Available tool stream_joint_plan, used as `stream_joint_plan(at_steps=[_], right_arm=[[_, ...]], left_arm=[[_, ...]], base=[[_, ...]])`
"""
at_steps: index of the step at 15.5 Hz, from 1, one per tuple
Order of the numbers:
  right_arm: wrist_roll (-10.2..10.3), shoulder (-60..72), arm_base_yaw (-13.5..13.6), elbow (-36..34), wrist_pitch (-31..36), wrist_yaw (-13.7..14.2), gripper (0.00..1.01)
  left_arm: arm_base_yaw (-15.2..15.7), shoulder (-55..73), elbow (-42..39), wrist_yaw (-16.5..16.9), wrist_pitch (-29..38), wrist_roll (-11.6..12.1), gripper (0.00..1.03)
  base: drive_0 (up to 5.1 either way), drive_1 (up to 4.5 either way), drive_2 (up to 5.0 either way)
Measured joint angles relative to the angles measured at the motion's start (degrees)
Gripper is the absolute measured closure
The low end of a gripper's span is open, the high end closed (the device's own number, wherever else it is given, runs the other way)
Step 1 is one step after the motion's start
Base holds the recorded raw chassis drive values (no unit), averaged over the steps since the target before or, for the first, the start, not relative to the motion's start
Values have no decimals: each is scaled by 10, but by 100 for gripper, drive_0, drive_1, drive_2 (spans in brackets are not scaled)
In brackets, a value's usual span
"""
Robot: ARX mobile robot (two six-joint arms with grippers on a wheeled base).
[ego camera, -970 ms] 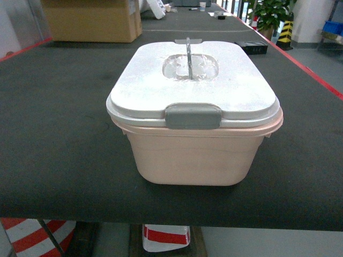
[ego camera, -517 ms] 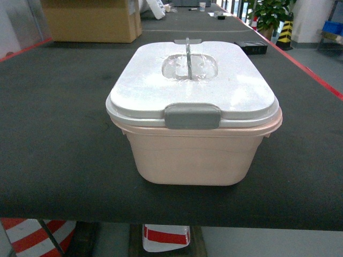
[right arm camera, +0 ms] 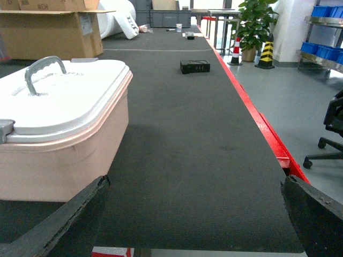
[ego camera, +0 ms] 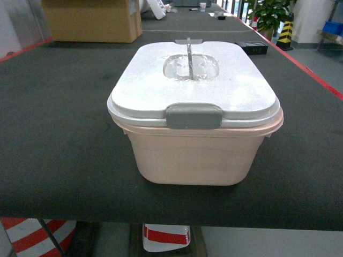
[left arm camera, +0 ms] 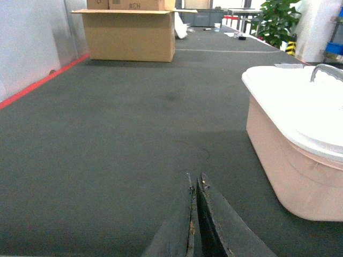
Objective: Pick capacitor and pack into box
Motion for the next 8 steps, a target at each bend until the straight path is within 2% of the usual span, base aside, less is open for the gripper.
stream_joint_plan(at_steps=[2,3,8], right_arm=[[0,0,0,0,0,0,3],[0,0,0,0,0,0,3],[0,0,0,0,0,0,3]], left_arm=[[1,-26,-6,0,-19,0,101],[1,-31,-19,0,6,0,101],[1,-88,-21,0,-57,0,101]], base=[[0,0,0],[0,0,0],[0,0,0]])
